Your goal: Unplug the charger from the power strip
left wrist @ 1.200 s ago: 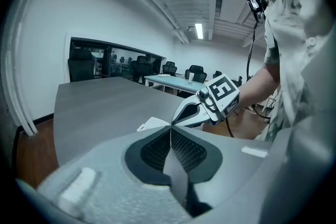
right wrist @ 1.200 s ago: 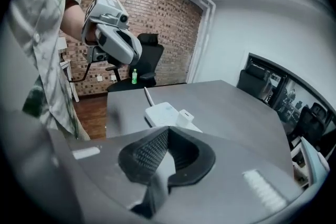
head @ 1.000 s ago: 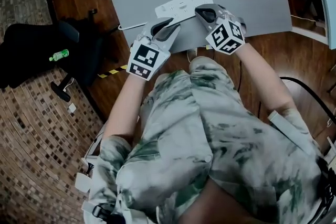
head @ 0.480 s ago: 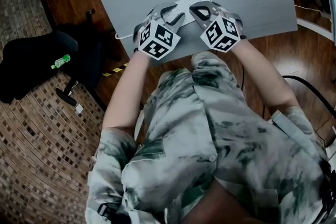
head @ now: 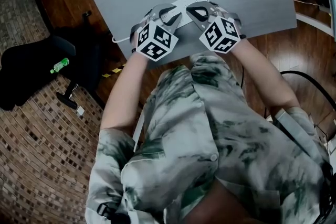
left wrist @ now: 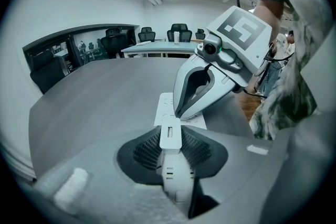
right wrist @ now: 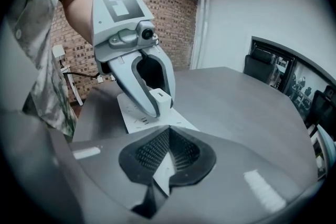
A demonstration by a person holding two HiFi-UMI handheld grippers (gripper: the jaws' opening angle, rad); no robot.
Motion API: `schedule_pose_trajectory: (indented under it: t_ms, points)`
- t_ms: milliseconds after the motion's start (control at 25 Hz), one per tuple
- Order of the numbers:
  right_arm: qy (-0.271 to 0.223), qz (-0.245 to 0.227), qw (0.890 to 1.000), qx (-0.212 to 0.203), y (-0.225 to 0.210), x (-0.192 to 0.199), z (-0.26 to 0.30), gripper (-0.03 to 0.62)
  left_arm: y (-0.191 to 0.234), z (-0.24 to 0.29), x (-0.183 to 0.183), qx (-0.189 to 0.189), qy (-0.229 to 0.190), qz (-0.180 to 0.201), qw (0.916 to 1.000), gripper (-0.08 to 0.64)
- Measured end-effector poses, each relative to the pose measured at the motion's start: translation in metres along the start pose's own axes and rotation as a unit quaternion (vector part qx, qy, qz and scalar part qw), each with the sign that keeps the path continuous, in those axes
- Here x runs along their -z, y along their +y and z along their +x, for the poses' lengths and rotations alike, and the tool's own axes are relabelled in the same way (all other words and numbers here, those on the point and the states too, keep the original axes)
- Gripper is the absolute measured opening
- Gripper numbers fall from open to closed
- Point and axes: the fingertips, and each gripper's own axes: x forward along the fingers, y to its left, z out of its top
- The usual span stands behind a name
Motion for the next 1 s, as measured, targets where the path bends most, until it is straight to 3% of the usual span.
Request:
schedule_pose_trajectory:
  t_ms: [200,320,400,600,760,880,1000]
  points:
    - [0.005,0.01,1.0,-0.008,0.0,0.0,0.001,-0.002,0.002,0.0,0.001,0.015,0.002,-0.022,0.9996,0.103]
    - [0.004,0.009,1.0,-0.001,0.001,0.0,0.001,-0.003,0.003,-0.014,-0.018,-0.015,-0.013,0.032,0.9993,0.104]
    - [0.002,0.006,1.0,0.003,-0.002,0.001,0.0,-0.003,0.017,-0.032,-0.043,-0.043,-0.048,0.04,0.9971,0.106]
    - [0.007,0.022,1.0,0.002,-0.003,0.006,0.002,-0.003,0.037,-0.07,-0.058,-0.04,-0.089,-0.014,0.9951,0.107]
    - [0.01,0.027,0.999,0.017,-0.005,0.013,0.011,-0.003,0.037,-0.095,-0.045,-0.057,-0.113,-0.06,0.9901,0.107]
    - [0.009,0.024,0.998,0.049,-0.015,0.008,0.011,0.002,0.039,-0.118,-0.031,-0.082,-0.132,-0.087,0.984,0.107]
    - [-0.03,0.013,0.996,0.079,-0.018,-0.018,-0.012,0.002,0.033,-0.151,-0.024,-0.1,-0.155,-0.102,0.9775,0.107]
